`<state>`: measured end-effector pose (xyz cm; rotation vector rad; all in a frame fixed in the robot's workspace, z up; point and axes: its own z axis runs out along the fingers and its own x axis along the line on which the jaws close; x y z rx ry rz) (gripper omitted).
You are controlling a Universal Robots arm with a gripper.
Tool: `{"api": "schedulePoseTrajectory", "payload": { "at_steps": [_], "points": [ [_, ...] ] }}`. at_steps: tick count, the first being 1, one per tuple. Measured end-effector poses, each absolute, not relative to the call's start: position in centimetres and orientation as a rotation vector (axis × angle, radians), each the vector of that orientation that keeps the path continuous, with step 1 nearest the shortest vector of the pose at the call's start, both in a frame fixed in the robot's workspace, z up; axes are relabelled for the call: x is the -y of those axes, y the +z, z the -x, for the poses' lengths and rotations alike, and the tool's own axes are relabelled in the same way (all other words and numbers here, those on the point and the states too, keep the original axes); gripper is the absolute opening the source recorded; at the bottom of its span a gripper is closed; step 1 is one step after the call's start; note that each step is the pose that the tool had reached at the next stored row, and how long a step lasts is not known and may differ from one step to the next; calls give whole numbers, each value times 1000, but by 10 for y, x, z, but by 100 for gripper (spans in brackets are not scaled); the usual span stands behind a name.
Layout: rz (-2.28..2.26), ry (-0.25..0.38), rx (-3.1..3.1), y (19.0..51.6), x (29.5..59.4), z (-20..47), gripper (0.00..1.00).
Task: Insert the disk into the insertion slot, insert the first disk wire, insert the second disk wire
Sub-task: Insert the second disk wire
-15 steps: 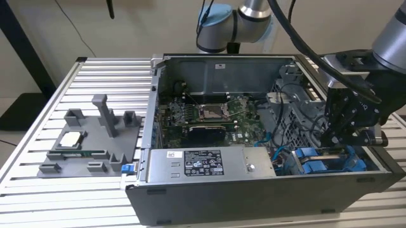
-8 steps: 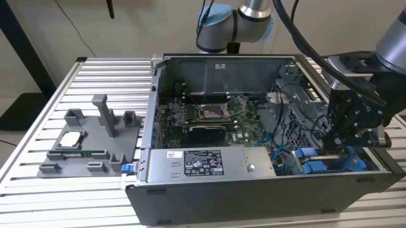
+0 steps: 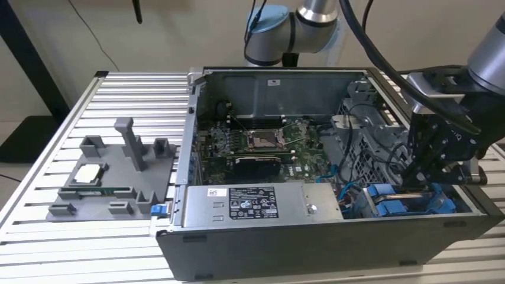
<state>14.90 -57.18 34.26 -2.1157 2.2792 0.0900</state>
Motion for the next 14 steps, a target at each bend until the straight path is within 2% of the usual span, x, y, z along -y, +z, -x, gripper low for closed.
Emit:
{"api": "schedulePoseTrajectory", "payload": {
  "at_steps": [14],
  "points": [
    [2115, 91, -2278, 336, 572, -149, 17]
  ]
}}
